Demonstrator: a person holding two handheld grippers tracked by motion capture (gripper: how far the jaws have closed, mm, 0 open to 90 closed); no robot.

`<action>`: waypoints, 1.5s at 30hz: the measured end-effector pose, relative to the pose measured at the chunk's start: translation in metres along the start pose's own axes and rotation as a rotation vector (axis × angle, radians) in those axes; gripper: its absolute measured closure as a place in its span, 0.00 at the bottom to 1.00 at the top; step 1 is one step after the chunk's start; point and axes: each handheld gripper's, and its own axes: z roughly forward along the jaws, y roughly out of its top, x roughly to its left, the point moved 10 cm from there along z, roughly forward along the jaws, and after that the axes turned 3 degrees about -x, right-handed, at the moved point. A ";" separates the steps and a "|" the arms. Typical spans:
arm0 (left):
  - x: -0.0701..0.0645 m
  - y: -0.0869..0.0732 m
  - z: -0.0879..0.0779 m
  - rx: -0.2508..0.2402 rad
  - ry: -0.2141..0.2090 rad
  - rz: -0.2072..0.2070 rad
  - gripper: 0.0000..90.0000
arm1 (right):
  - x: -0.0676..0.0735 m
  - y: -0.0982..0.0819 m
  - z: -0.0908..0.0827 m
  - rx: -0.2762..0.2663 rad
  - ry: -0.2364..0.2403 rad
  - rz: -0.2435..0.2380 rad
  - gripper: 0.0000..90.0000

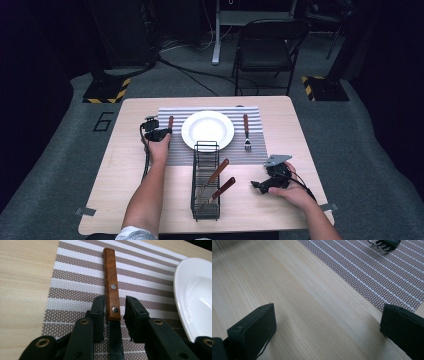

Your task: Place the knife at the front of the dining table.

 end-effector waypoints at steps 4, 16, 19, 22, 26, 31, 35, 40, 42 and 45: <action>0.003 0.004 -0.010 -0.014 -0.005 0.011 0.70 | 0.000 0.000 0.000 -0.001 0.001 0.000 0.00; -0.010 0.010 -0.036 -0.021 -0.057 0.098 0.60 | 0.000 0.000 0.000 0.000 0.002 0.001 0.00; -0.011 0.008 -0.039 -0.015 -0.066 0.119 0.57 | 0.000 0.000 0.000 0.000 0.003 0.000 0.00; -0.010 0.004 -0.047 0.002 -0.079 0.148 0.54 | 0.000 0.000 0.000 0.001 0.003 0.000 0.00; -0.008 0.001 -0.062 -0.006 -0.082 0.187 0.53 | 0.000 0.000 0.000 0.001 0.001 0.001 0.00; -0.001 -0.004 -0.078 -0.009 -0.081 0.239 0.52 | 0.000 0.000 0.000 0.000 0.002 0.000 0.00; 0.011 -0.013 -0.093 -0.004 -0.068 0.281 0.50 | 0.000 0.000 0.000 0.000 0.001 0.001 0.00; 0.023 -0.028 -0.102 0.018 -0.062 0.320 0.47 | 0.000 0.000 0.000 0.000 0.001 0.001 0.00; 0.025 -0.032 -0.103 0.029 -0.064 0.330 0.46 | 0.000 0.000 0.000 0.001 0.001 0.000 0.00; 0.037 -0.048 -0.107 0.080 -0.076 0.367 0.43 | 0.000 0.000 0.000 0.000 0.001 0.000 0.00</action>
